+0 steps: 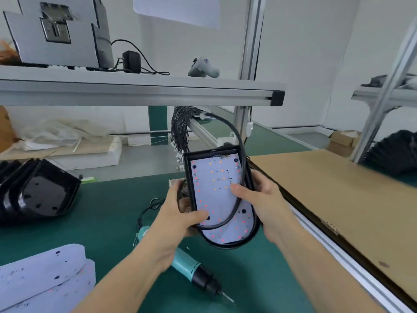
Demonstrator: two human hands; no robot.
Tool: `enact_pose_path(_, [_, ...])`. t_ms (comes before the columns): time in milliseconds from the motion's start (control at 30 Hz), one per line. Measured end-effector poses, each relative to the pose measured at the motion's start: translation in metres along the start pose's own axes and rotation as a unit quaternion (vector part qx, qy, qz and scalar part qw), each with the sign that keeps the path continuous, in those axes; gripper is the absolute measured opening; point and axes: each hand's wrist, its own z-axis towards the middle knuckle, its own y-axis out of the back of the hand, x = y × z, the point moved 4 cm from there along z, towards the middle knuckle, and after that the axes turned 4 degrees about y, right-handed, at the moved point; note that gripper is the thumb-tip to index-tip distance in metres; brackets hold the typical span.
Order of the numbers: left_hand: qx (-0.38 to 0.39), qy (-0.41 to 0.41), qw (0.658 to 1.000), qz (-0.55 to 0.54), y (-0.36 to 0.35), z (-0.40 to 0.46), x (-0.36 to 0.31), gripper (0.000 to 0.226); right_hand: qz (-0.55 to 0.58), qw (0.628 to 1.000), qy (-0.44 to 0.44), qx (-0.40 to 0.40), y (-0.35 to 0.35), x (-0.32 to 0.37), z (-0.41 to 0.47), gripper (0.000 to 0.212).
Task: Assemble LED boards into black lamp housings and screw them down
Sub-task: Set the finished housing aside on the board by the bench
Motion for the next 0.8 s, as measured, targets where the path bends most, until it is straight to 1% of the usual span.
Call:
enact_pose_path(100, [0.024, -0.002, 0.999, 0.028, -0.025, 0.011, 0.008, 0.076, -0.029, 0.999, 0.017, -0.004, 0.029, 0.006, -0.016, 0.045])
enact_pose_path(233, [0.061, -0.003, 0.996, 0.069, -0.072, 0.034, 0.011, 0.072, -0.054, 0.996, 0.032, -0.069, 0.073, 0.014, -0.029, 0.051])
enact_pose_path(333, [0.102, -0.007, 0.991, 0.09, -0.118, 0.055, 0.015, 0.068, -0.07, 0.987, 0.029, -0.144, 0.113, 0.018, -0.035, 0.048])
enact_pose_path(500, [0.18, 0.036, 0.98, 0.076, -0.202, 0.081, 0.035, 0.06, -0.081, 0.964, 0.021, -0.252, 0.189, 0.02, -0.05, 0.043])
enact_pose_path(600, [0.207, 0.065, 0.973, 0.079, -0.239, 0.086, 0.051, 0.051, -0.095, 0.946, 0.001, -0.309, 0.23, 0.015, -0.06, 0.04])
enact_pose_path(667, [0.226, 0.067, 0.967, 0.096, -0.258, 0.085, 0.061, 0.043, -0.095, 0.934, -0.02, -0.344, 0.254, 0.009, -0.064, 0.036])
enact_pose_path(733, [0.243, 0.044, 0.962, 0.116, -0.272, 0.079, 0.066, 0.043, -0.087, 0.919, -0.037, -0.383, 0.276, 0.002, -0.063, 0.036])
enact_pose_path(800, [0.268, -0.017, 0.948, 0.171, -0.284, 0.07, 0.07, 0.054, -0.087, 0.903, -0.047, -0.419, 0.293, -0.004, -0.062, 0.037])
